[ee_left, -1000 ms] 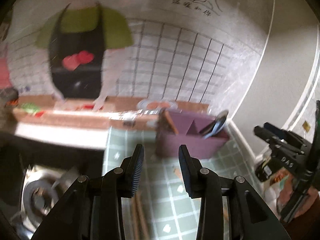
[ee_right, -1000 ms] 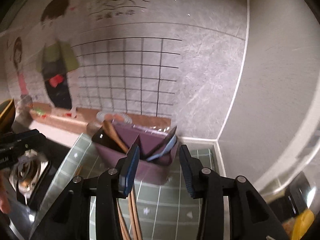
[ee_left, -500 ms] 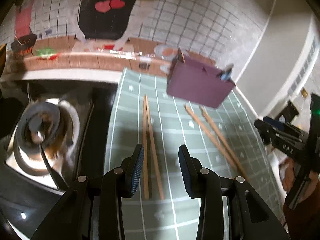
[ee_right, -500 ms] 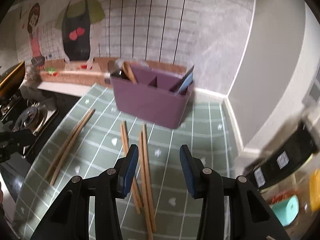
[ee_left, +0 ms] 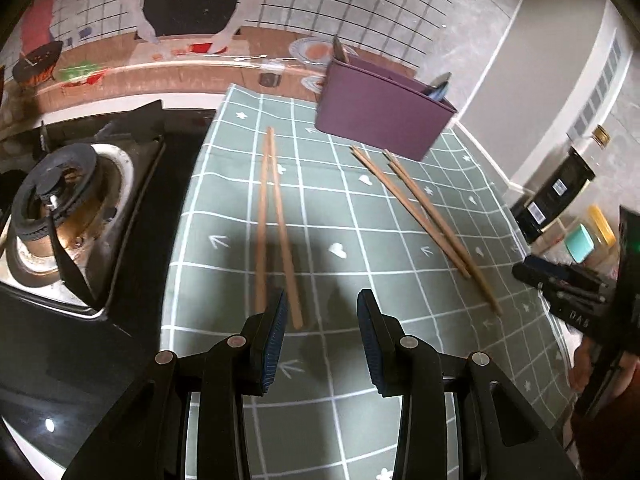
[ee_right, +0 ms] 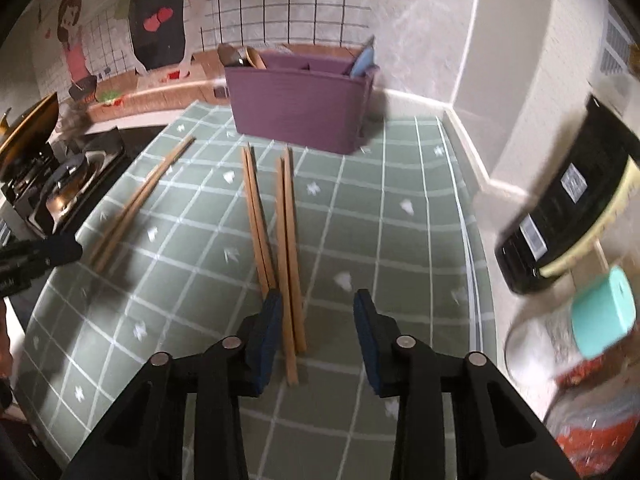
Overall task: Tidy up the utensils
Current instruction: 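Move both open grippers away from the holder toward the loose chopsticks, then grasp a wooden chopstick with the right gripper while the left gripper grasps another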
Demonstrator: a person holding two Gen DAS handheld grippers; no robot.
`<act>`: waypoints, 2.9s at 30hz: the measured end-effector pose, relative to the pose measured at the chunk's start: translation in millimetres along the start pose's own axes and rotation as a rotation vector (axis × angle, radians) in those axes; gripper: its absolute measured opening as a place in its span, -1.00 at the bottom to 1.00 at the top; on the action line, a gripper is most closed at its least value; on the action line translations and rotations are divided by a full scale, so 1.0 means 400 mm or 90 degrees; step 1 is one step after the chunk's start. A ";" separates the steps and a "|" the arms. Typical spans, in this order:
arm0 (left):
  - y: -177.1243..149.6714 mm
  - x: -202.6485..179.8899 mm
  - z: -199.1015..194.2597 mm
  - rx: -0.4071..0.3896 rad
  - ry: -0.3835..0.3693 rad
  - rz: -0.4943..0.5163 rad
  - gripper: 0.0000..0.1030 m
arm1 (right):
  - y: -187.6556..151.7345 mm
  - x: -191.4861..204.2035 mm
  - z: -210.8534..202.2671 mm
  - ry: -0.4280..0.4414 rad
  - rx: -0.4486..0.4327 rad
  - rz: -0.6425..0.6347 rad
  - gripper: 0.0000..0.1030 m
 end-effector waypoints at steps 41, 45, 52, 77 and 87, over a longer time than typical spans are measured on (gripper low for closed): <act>-0.024 0.196 -0.122 -0.065 0.139 -0.116 -0.33 | -0.011 0.393 0.071 0.180 0.037 -0.069 -0.61; -0.043 0.219 -0.151 -0.073 0.150 -0.129 -0.33 | -0.022 0.464 0.103 0.184 0.050 -0.082 -0.61; -0.079 0.236 -0.163 -0.063 0.149 -0.147 -0.33 | -0.021 0.520 0.142 0.152 0.046 -0.092 -0.60; -0.048 0.032 0.035 0.008 0.074 0.002 -0.34 | -0.002 0.269 0.028 0.011 -0.055 -0.011 -0.88; -0.036 0.031 0.074 0.019 0.100 -0.012 -0.66 | -0.009 0.242 0.019 0.011 -0.059 0.000 -0.88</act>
Point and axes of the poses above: each gripper's, at about its wrist camera, not at the fingertips, and z roughly the way its jaws point, x to its left, y to its top, the point moved 1 cm from there along z, roughly the way its jaws point, and after that the axes turned 5 degrees about z, right-handed, at the moved point
